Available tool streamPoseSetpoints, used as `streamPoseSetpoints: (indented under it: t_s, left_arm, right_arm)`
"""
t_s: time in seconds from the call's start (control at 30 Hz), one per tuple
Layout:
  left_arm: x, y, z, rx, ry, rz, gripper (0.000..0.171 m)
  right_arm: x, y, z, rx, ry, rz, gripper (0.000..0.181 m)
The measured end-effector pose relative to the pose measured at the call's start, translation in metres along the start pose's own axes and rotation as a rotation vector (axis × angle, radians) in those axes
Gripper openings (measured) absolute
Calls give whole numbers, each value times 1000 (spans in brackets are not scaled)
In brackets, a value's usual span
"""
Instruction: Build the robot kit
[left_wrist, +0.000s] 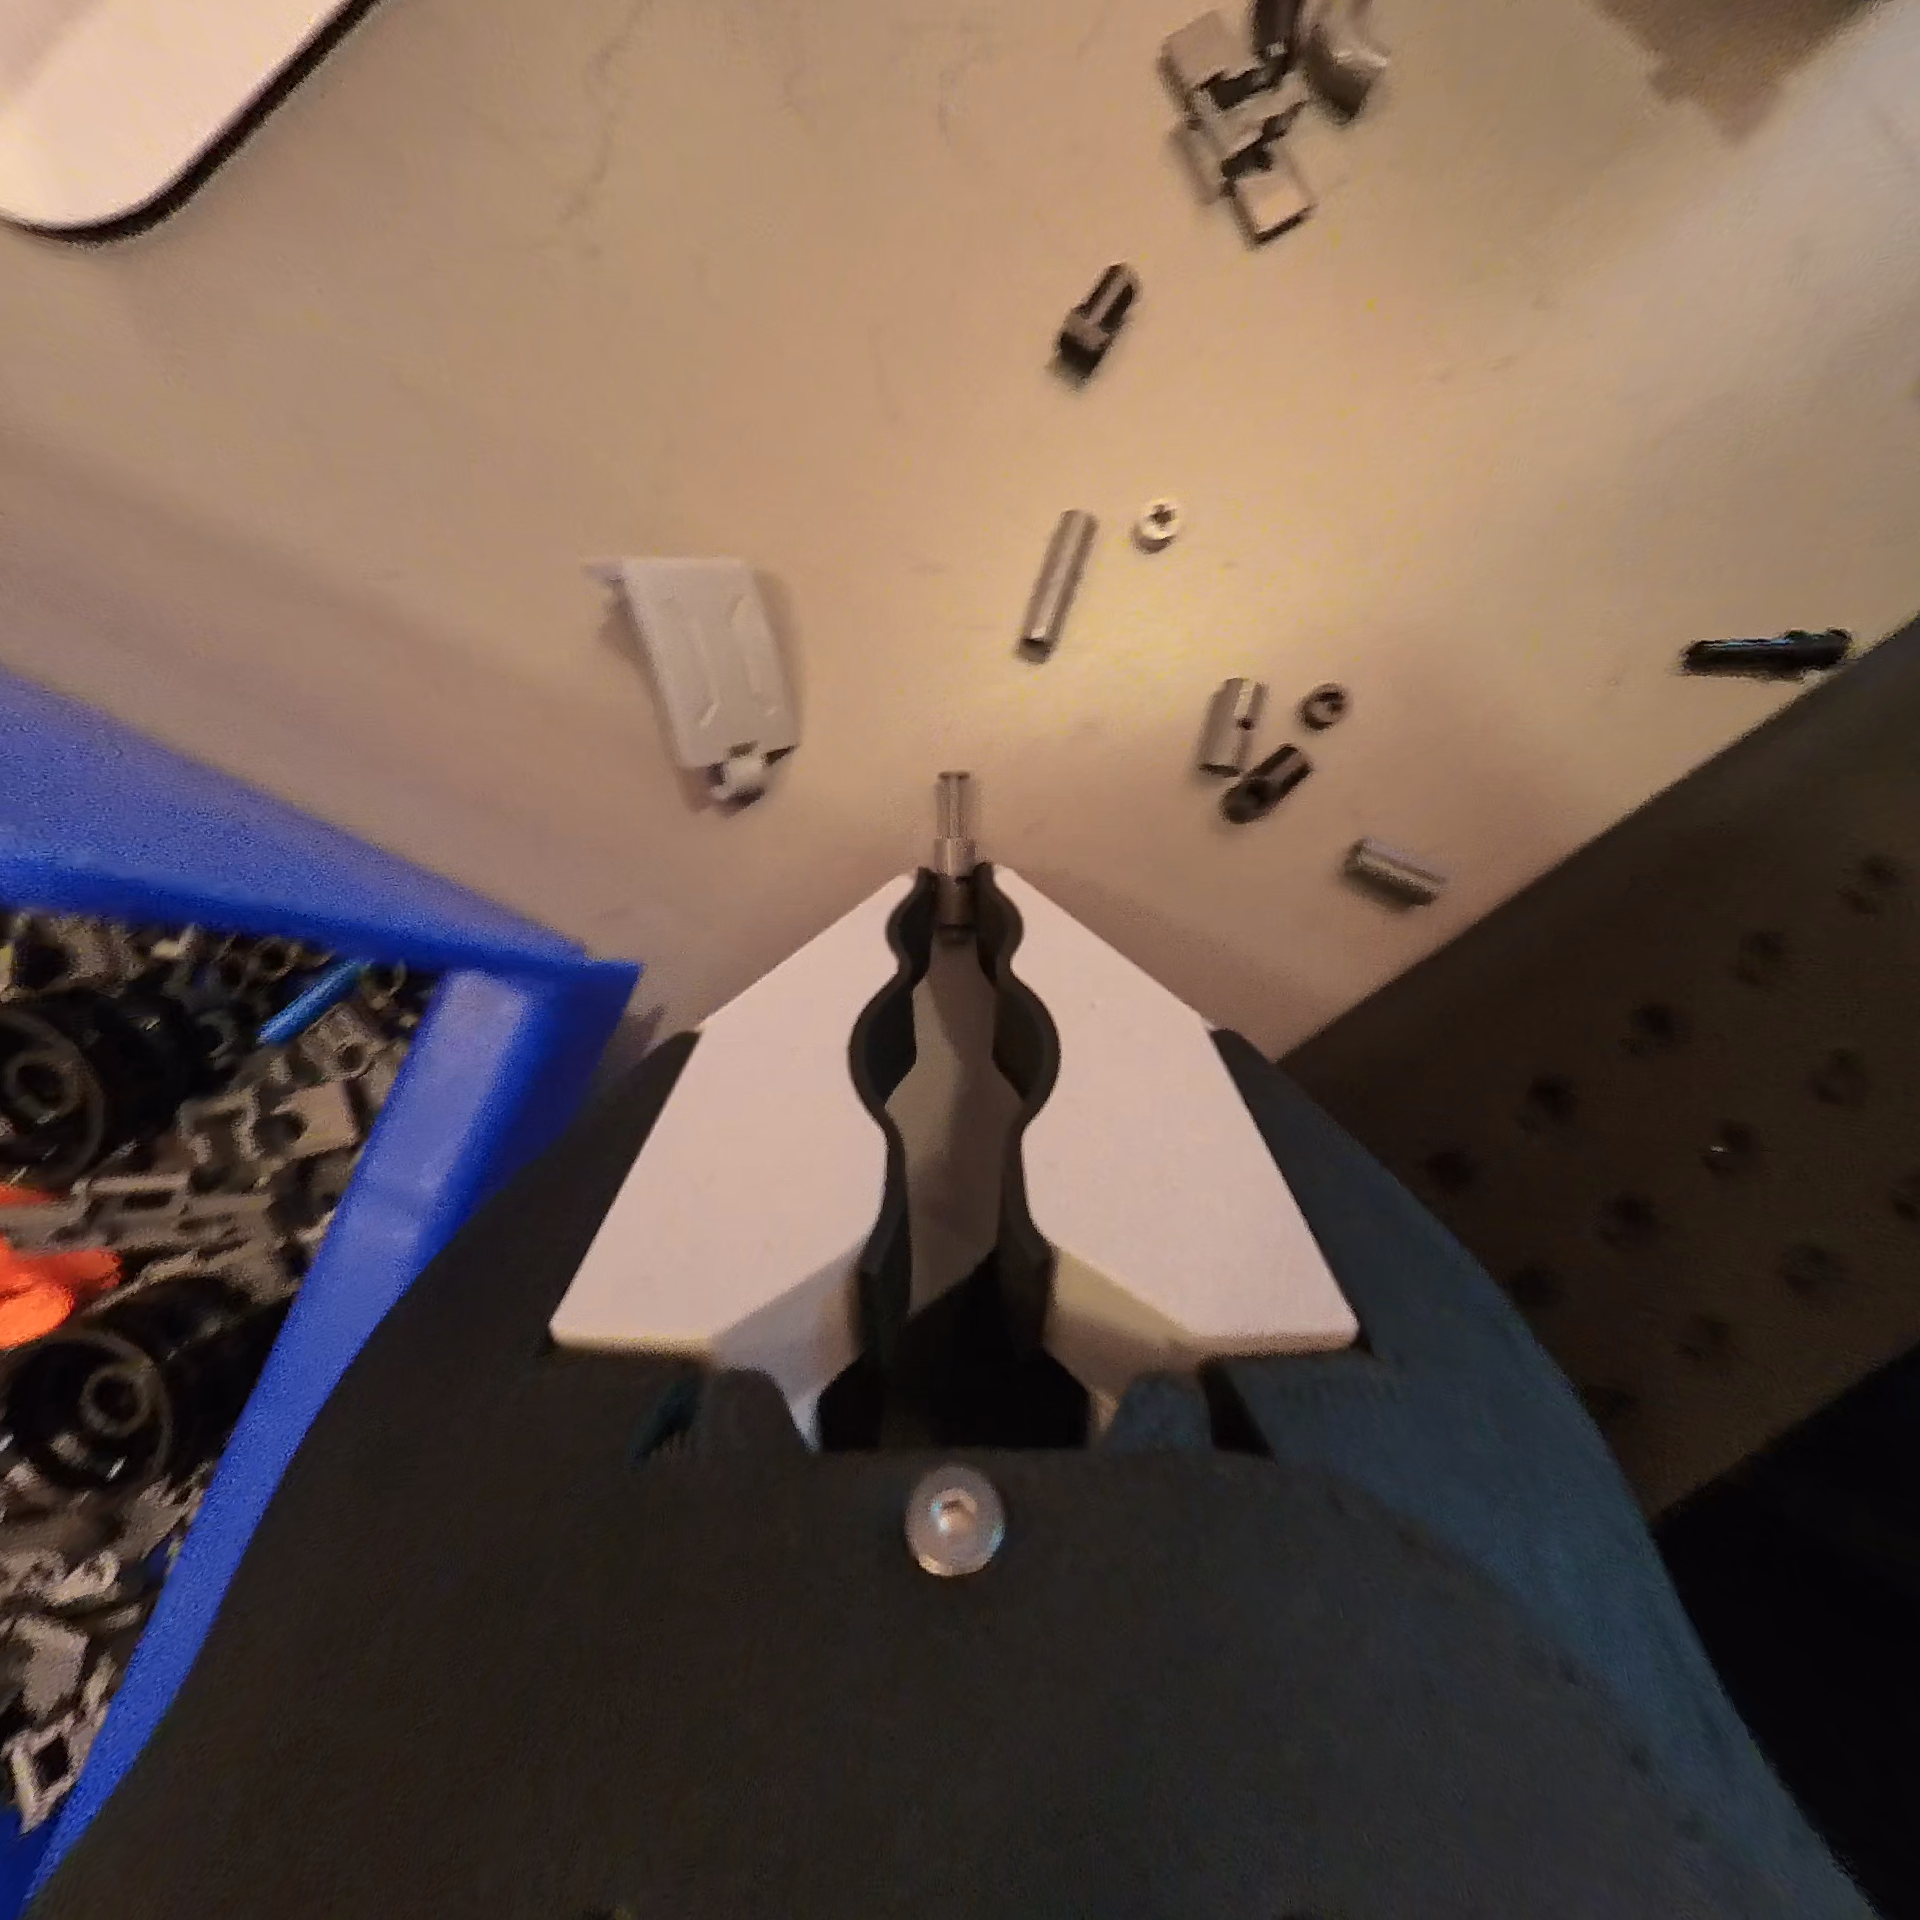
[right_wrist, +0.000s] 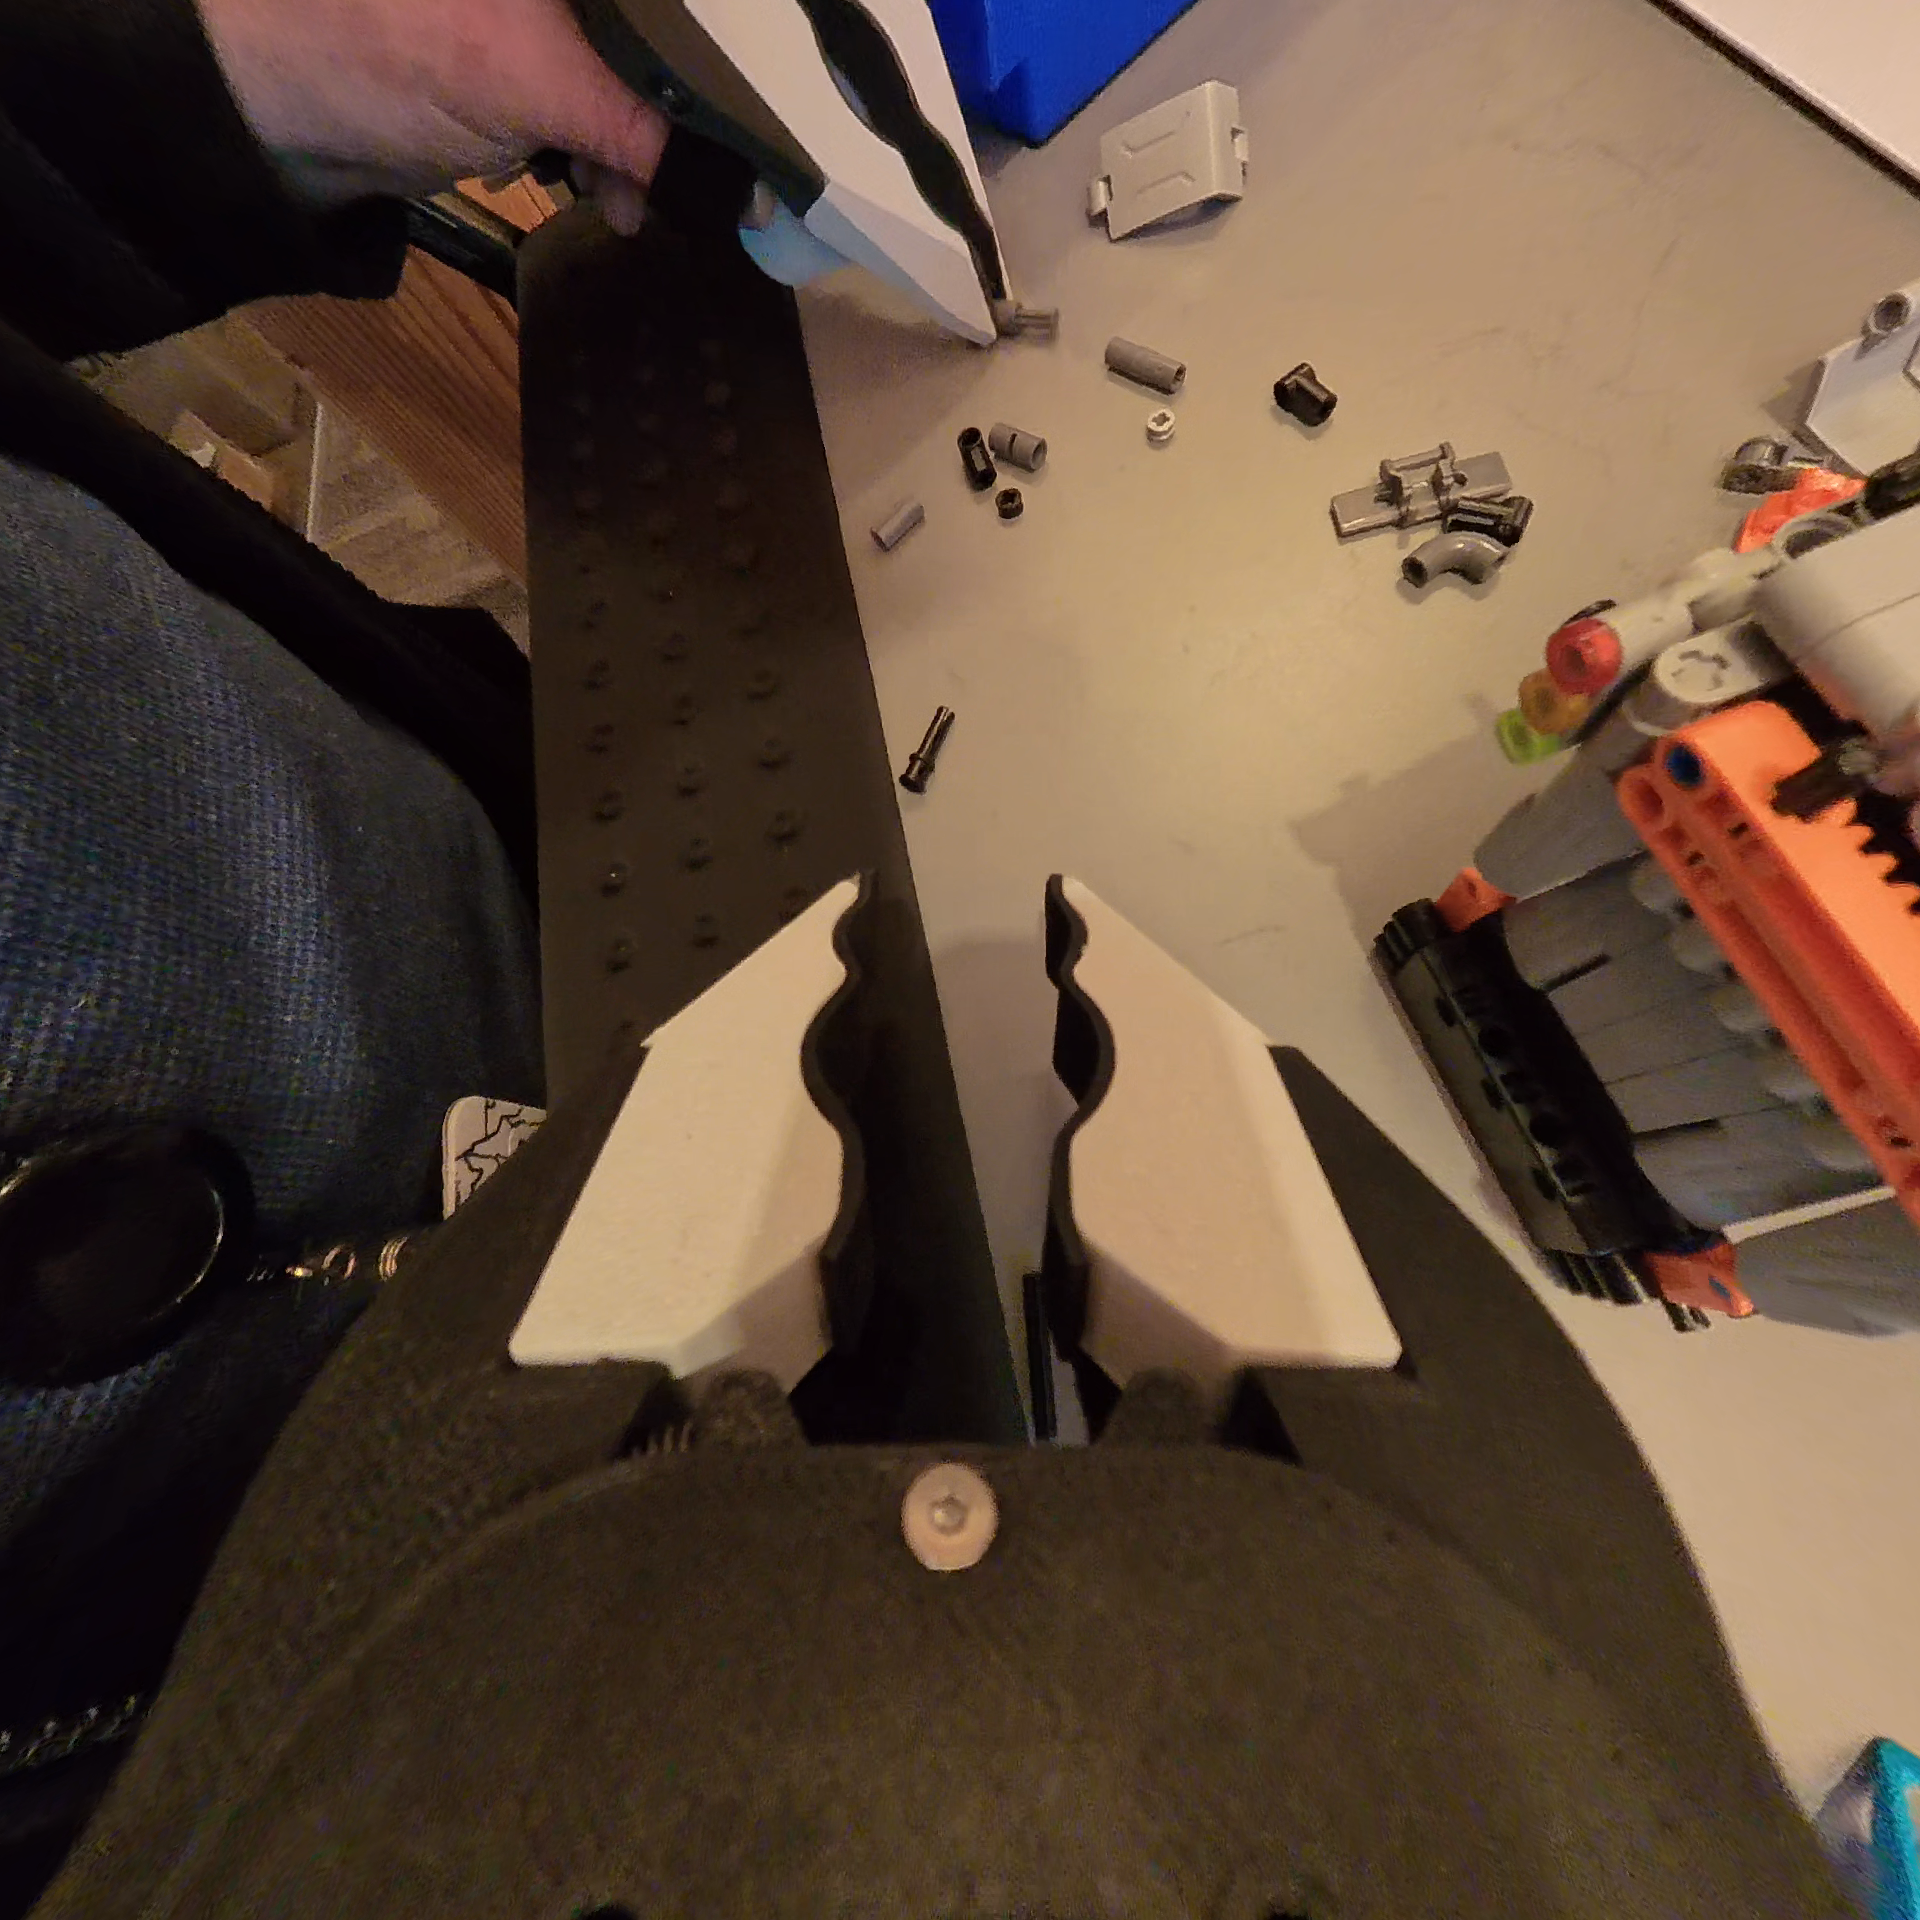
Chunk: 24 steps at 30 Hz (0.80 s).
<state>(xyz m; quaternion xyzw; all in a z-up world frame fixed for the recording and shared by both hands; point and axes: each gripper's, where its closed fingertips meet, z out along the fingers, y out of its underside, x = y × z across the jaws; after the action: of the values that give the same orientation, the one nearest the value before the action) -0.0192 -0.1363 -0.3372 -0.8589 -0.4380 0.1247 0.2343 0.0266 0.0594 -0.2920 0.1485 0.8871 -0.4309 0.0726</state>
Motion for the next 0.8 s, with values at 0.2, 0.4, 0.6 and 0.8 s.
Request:
streamPoseSetpoints:
  t_s: [0.2, 0.4, 0.6, 0.8]
  left_arm:
    - [36, -15, 6, 28, 134, 75, 25]
    - [35, -11, 0, 29, 143, 48, 29]
    - [46, -11, 5, 27, 154, 131, 8]
    - [43, -19, -3, 54, 88, 210, 6]
  right_arm:
    - [-6, -1, 11, -24, -6, -13, 30]
    - [-8, 2, 11, -36, 0, -17, 30]
    - [-5, 8, 4, -37, 20, 1, 29]
    - [-7, -9, 7, 18, 31, 8, 27]
